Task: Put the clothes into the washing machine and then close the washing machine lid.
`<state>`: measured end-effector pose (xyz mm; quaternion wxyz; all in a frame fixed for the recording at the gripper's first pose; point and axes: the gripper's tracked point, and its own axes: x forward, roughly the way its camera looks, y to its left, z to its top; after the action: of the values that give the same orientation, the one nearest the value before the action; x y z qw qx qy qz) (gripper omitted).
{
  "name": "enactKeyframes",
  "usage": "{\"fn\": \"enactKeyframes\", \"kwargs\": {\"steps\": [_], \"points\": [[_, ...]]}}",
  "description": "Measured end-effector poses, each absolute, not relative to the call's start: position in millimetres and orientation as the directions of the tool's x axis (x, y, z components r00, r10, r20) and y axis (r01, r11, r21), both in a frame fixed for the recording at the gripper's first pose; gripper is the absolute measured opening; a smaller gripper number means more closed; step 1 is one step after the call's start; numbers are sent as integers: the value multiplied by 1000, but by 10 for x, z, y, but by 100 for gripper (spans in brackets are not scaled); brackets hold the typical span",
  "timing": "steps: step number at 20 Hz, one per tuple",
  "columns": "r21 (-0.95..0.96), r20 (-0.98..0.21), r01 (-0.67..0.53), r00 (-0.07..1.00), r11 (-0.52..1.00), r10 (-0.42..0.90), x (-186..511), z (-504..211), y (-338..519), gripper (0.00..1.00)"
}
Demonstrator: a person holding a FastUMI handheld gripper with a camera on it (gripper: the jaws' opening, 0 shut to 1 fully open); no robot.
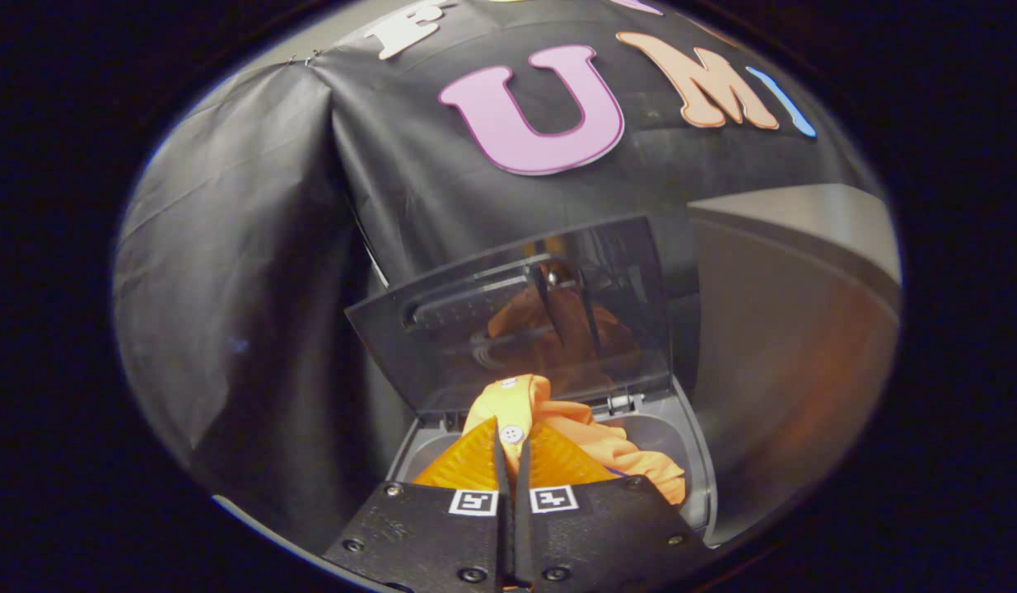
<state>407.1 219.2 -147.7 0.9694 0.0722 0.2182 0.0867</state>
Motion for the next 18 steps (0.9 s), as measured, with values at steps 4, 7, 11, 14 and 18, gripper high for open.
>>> {"fn": "enactKeyframes", "kwargs": {"steps": [4, 7, 11, 14, 18], "points": [[171, -453, -142, 867, 975, 206, 4097, -1857, 2244, 0], [148, -485, -143, 852, 979, 198, 4102, -2068, 2277, 0], [132, -519, -144, 833, 981, 192, 4068, -2236, 2301, 1], [126, -542, -136, 820, 983, 183, 4105, -2348, 2299, 1], [119, -594, -120, 787, 986, 167, 4092, -2546, 2301, 1]]}}
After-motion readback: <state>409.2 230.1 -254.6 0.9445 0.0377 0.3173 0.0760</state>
